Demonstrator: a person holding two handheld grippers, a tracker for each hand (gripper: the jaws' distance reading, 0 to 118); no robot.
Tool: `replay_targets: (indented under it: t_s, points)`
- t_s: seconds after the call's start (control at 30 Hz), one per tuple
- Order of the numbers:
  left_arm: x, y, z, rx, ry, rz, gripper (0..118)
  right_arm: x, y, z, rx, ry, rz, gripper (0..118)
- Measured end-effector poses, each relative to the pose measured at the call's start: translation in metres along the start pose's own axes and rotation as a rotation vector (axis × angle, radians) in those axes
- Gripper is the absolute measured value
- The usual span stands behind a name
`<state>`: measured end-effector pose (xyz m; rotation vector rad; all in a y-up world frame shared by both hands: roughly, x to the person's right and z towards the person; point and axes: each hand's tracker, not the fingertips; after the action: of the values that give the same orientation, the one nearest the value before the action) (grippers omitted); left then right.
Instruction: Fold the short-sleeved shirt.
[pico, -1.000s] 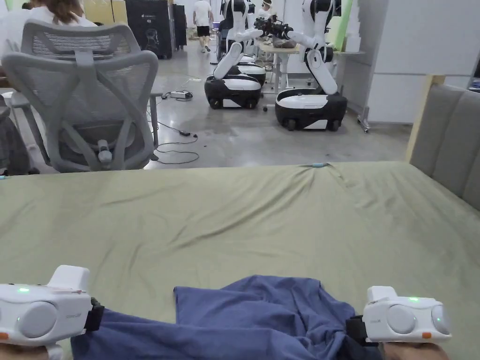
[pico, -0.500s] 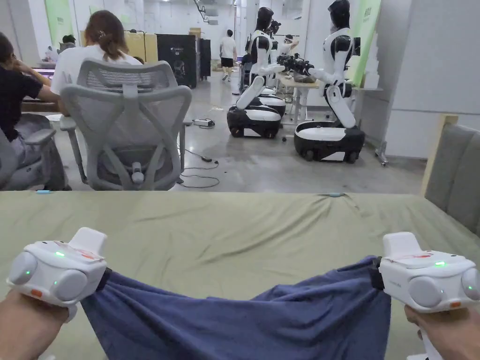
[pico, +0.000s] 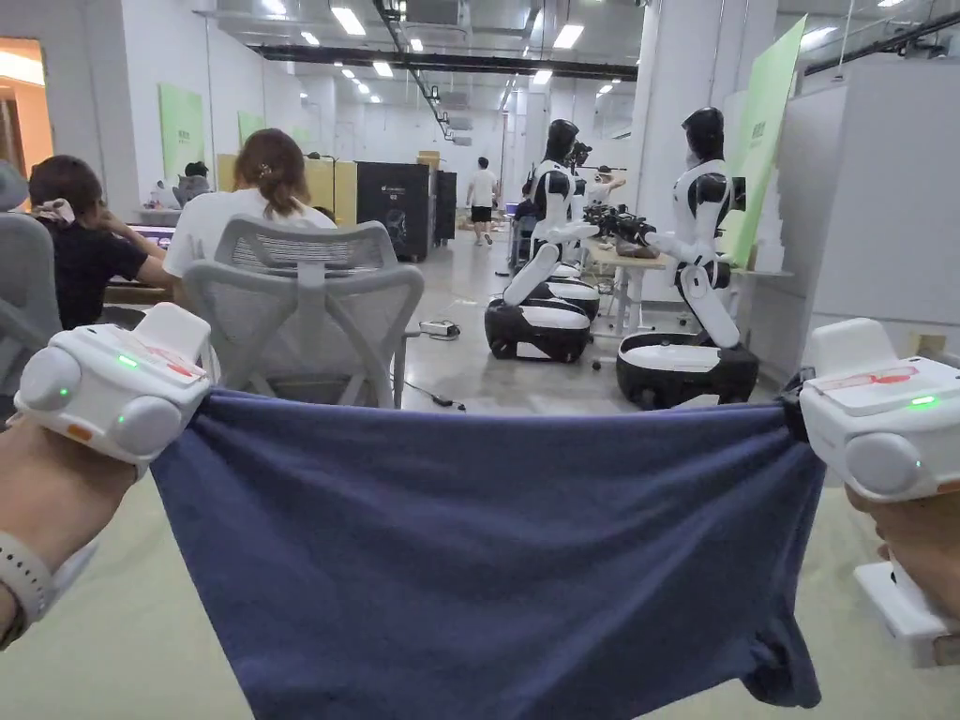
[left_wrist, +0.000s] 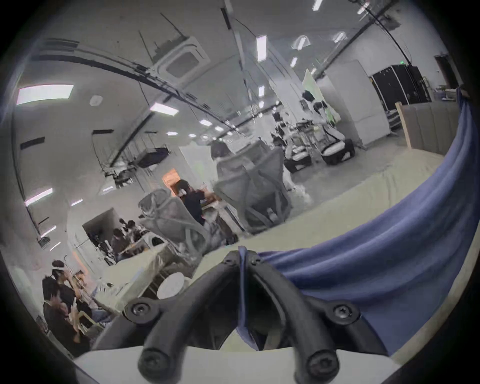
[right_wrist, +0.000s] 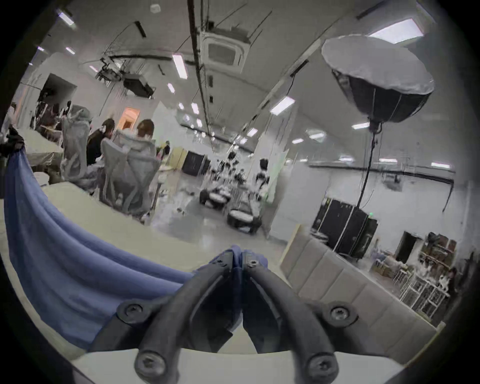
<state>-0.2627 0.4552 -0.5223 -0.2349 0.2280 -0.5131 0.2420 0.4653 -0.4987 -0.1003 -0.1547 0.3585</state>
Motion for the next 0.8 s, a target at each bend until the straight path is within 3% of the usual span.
replay_targets:
  t_s: [0.27,0.53,0.8]
  points:
    - [-0.006,0.042,-0.021,0.047,0.019,-0.013,0,0.005,0.035,-0.013,0.043,-0.032,-0.047,5]
    - [0.053,-0.034,-0.05,-0.061,-0.043,0.023,0,-0.026,-0.075,-0.06,-0.12,-0.018,-0.086,5]
    - [0.066,-0.09,-0.006,-0.139,-0.144,0.105,0,-0.029,-0.155,-0.024,-0.28,0.052,-0.088,5]
